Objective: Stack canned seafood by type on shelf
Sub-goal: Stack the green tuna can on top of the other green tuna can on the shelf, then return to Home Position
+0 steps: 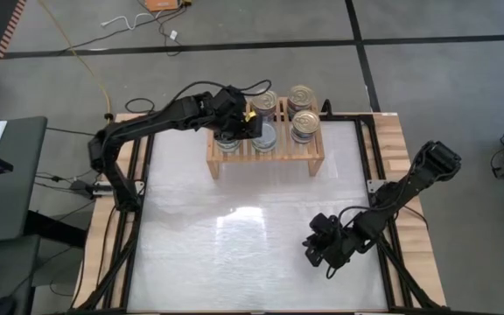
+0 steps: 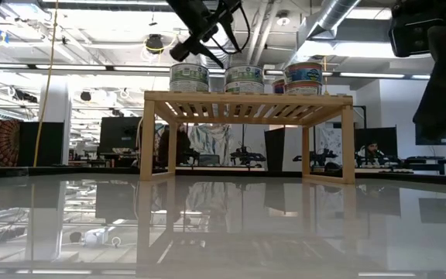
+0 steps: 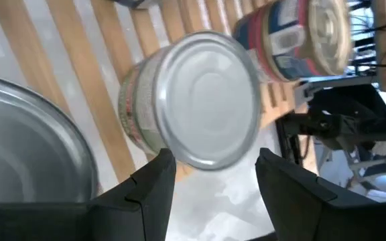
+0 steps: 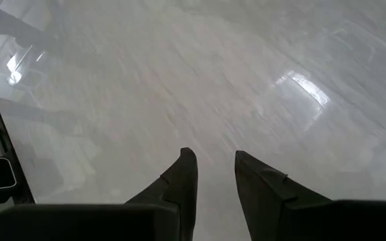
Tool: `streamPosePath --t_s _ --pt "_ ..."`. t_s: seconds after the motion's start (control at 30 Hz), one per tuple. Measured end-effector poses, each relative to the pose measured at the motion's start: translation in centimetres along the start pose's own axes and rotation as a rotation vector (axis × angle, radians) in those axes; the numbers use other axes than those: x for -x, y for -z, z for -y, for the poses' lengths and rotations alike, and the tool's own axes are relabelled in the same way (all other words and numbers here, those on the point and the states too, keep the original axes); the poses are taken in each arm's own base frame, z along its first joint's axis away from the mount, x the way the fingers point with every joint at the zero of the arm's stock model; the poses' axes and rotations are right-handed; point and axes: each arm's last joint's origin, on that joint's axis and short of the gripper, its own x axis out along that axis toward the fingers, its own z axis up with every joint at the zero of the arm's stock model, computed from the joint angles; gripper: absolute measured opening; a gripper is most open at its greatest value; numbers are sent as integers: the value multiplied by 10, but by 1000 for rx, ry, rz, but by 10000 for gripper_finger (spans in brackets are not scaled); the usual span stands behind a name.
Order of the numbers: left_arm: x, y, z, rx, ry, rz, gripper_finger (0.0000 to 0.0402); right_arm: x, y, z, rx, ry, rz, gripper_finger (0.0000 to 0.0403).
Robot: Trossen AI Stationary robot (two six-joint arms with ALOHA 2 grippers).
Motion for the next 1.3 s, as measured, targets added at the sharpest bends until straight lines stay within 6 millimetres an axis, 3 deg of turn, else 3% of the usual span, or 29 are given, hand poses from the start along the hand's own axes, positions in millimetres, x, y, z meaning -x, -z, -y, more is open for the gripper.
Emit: streamPosePath --t_s 0.3,0.5,0.7,0.83,1.0,1.17,1.3 --pt "29 2 6 -57 40 49 199 0 0 -1 -2 -4 1 126" --pt "59 14 16 -213 83 108 199 0 -1 0 -2 -1 1 126" --pt "79 68 34 -575 19 132 199 0 0 0 -1 -2 -6 126" --pt "82 102 22 -668 -172 21 199 0 0 2 21 15 -13 126" --pt "89 123 9 -697 -321 -105 199 0 4 5 164 25 -127 126" --pt "81 144 0 -824 -407 -77 199 1 5 10 207 66 -164 126" --pt "66 176 -10 -935 -405 -116 199 1 5 11 225 75 -167 126"
